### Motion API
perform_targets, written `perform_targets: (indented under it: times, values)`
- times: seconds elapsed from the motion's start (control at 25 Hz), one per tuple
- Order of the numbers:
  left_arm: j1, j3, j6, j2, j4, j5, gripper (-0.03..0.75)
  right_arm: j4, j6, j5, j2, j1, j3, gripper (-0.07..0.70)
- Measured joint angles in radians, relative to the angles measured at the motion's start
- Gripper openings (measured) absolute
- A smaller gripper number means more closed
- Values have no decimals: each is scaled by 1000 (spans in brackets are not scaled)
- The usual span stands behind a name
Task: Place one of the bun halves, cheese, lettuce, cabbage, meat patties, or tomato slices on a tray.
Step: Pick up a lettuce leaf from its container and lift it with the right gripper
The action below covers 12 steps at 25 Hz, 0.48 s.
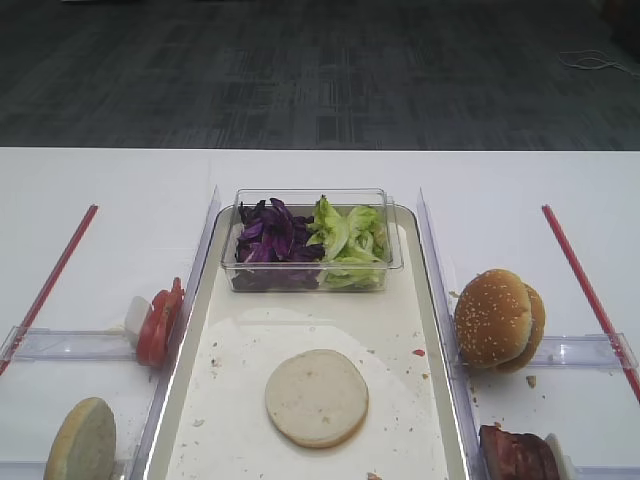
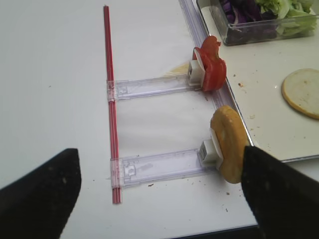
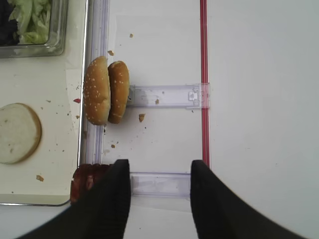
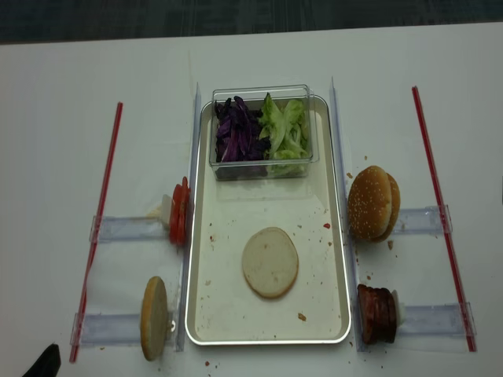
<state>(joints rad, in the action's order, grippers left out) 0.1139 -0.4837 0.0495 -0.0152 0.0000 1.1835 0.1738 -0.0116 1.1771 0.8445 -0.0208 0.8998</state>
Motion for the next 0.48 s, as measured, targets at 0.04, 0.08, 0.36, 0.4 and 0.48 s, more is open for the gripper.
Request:
perform_targets:
  times: [0.04, 0.08, 0.36, 0.4, 0.48]
  values:
    - [0, 0, 0, 0, 0, 0, 617, 1, 0, 7, 39, 0, 35, 316]
    - [0, 0, 0, 0, 0, 0, 617, 2, 2, 12, 85, 0, 70, 316]
    - [0, 0, 0, 0, 0, 0, 617, 3, 0, 20, 354, 0, 300, 316]
    - [0, 0, 0, 0, 0, 0, 617, 3, 0, 20, 389, 0, 327, 316]
    - [0, 0, 0, 0, 0, 0, 617, 5, 0, 20, 450, 0, 392, 316]
